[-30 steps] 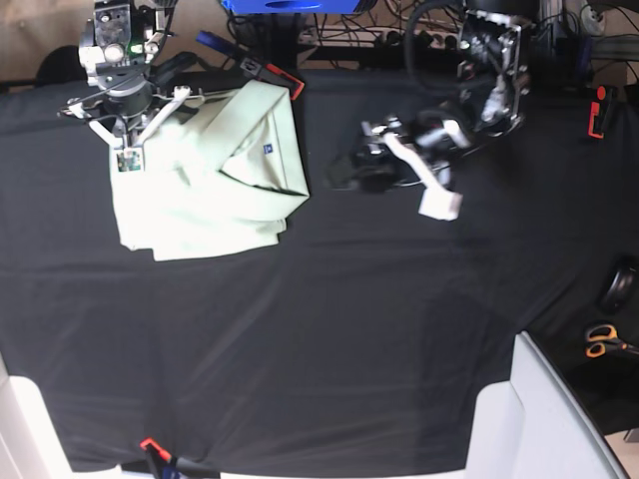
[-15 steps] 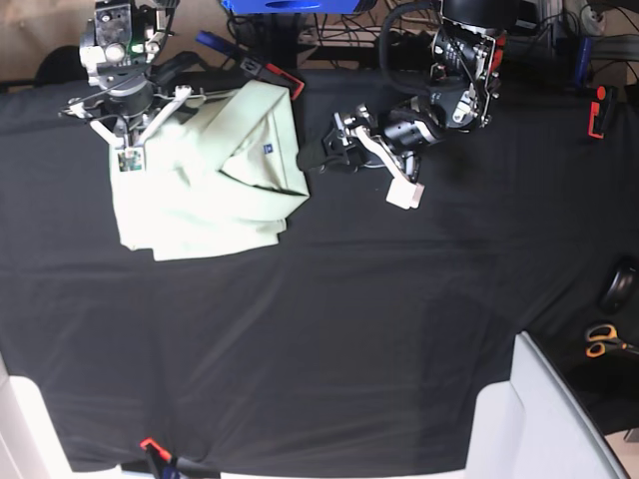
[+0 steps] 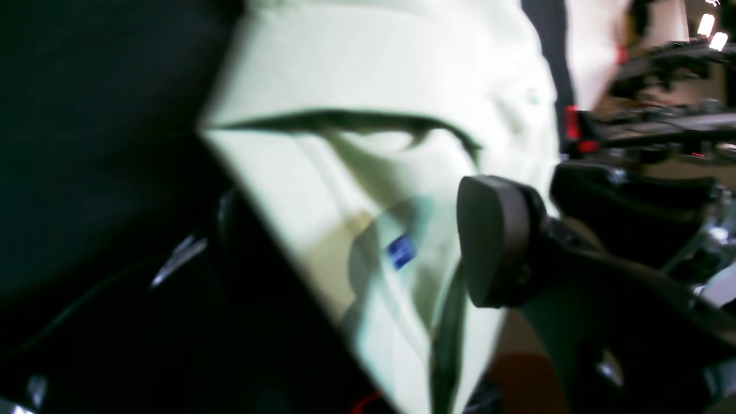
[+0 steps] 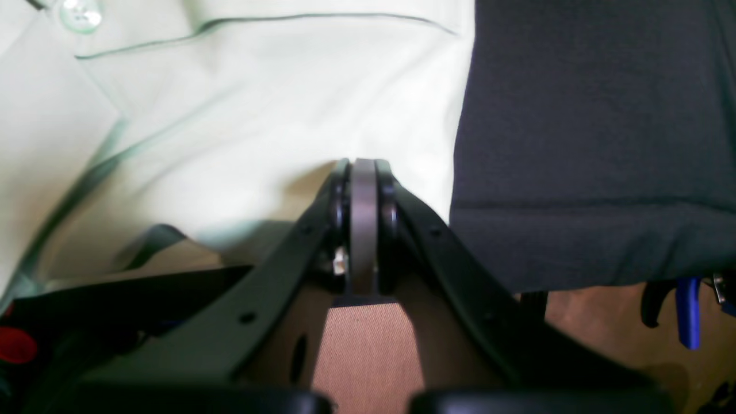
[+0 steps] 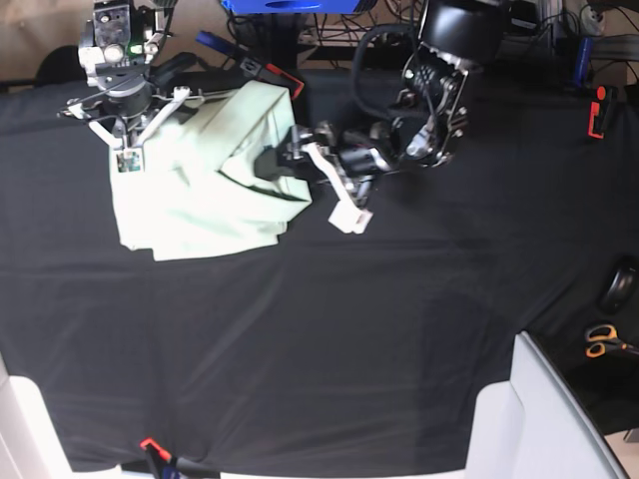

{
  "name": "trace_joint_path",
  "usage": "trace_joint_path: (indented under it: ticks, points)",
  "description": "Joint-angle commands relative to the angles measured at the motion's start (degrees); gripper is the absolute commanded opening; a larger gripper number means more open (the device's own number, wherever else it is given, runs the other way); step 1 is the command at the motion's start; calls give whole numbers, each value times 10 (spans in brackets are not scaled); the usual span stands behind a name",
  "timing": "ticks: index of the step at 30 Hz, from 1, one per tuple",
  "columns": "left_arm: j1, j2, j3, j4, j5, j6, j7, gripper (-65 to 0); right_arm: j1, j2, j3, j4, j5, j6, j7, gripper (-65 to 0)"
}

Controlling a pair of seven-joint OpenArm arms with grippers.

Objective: Fold the T-shirt properly
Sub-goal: 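Reach the left gripper to the shirt's collar edge and grasp it, then pull the grasped shirt edge with the left gripper away from the right gripper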

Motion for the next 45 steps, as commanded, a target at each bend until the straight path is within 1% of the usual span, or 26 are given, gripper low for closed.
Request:
trace_joint_path:
  ticks: [1,7,16,24,25,26,27,31,32,35,38,42,45]
  points:
    - [-14,1,6,-11,3,2,4,-170,-2,1,2,9,-3,-2,12,-647]
    - [-57,9,71,-86,2,0,4,-170,-1,0,2,9,-3,-2,12,-647]
    - [-88,11,152,-89,2,-1,4,-170,-1,-3,1,9,-3,-2,12,-647]
    - [-96,12,163,-90,2,-1,4,-175,-1,-3,2,9,-3,-2,12,-647]
    - [-96,12,163,-90,2,-1,4,-188,-2,-3,2,9,-3,-2,12,-647]
    - [-96,12,163,-91,2,-1,4,-228,-2,-3,2,9,-3,-2,12,-647]
    - [-96,12,163,-91,2,-1,4,-289,-2,-3,2,9,-3,-2,12,-647]
    - [-99,14,159,-110,2,-1,4,-615,-2,-3,2,9,-3,-2,12,-647]
    - [-101,20,158,-125,2,-1,4,-650,-2,-3,2,9,-3,-2,12,-647]
    - [-114,28,158,-167,3,-1,1,-650,-2,-3,2,9,-3,-2,12,-647]
    - [-119,28,155,-173,2,-1,0,-650,-3,-3,2,9,-3,-2,12,-647]
    - [-120,26,123,-133,2,-1,4,-650,-3,-3,2,9,-3,-2,12,-647]
    - [-124,19,120,-100,5,1,13,-650,-4,-2,2,9,-3,-2,12,-647]
